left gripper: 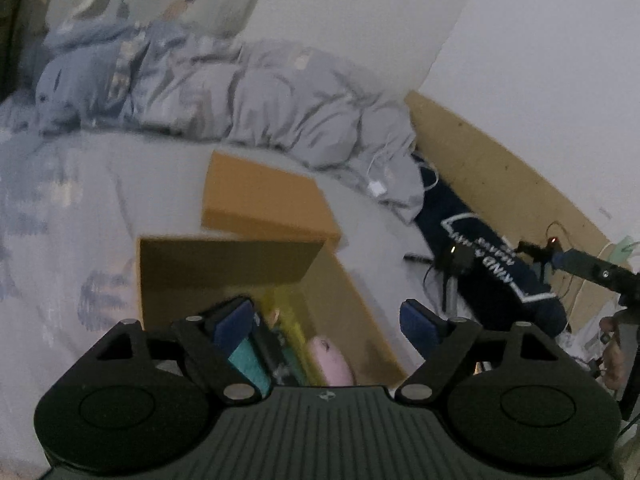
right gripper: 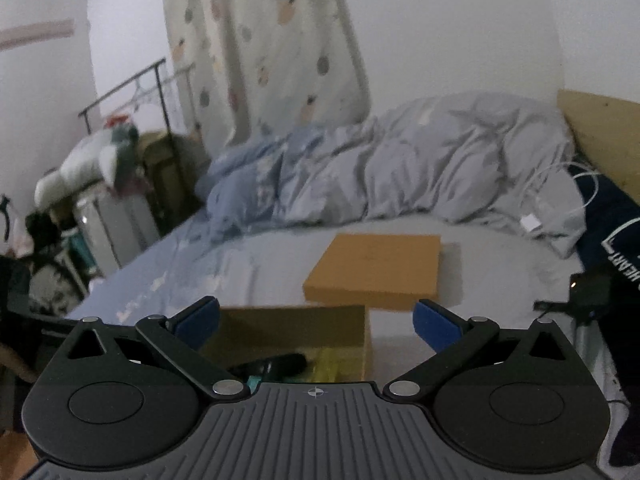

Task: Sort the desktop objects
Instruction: 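Open both tools and raise them away from the box, then move both tools toward the tan Miaoweitu lid on the bed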

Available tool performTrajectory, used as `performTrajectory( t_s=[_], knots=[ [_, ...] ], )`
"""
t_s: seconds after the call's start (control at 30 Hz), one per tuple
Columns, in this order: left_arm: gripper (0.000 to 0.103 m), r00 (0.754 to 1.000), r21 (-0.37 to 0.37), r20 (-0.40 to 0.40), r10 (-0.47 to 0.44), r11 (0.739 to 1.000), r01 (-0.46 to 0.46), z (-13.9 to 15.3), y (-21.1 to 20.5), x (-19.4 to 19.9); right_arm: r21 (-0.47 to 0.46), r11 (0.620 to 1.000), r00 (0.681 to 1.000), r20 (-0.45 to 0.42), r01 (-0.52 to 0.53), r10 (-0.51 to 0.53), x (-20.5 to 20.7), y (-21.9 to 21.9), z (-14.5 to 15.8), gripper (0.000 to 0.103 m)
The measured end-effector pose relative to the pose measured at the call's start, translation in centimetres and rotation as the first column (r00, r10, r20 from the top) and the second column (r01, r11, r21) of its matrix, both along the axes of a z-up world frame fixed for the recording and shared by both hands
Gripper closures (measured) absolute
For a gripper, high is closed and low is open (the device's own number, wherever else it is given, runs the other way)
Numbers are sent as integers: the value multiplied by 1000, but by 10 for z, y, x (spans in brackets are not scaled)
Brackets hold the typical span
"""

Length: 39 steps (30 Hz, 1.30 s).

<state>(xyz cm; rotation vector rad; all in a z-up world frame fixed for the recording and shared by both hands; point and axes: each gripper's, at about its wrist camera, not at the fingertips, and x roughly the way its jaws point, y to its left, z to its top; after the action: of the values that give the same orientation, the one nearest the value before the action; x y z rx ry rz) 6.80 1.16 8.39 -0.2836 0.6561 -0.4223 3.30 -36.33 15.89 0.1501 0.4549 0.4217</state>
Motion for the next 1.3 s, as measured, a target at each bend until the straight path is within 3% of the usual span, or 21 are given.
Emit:
performTrajectory(
  t_s=[0.1,0.23,0.4,0.7,0.93,1.1,1.3],
  knots=[
    [12,998,0,64,15,1000,-15,19,-1,-3,16,999,999,28,29,-29,-2,-10,9,0],
    [0,984,5,162,72,997,-74,42,-1,-8,39,998,996,63,56,-59,-4,-22,19,0],
    [0,963,13,250,97,995,-103,67,0,-6,53,995,991,102,80,-85,-6,-31,32,0],
    [0,939,23,320,122,990,-136,91,1,12,72,992,979,170,99,-110,13,-40,56,0],
    [0,902,47,364,232,963,-266,91,2,29,85,993,975,199,86,-101,30,-36,61,0],
    [0,907,81,354,227,959,-272,87,3,48,85,993,978,186,83,-98,52,-31,59,0],
    [0,903,72,349,251,953,-293,83,6,63,73,995,984,160,72,-83,86,-24,58,0]
  ],
)
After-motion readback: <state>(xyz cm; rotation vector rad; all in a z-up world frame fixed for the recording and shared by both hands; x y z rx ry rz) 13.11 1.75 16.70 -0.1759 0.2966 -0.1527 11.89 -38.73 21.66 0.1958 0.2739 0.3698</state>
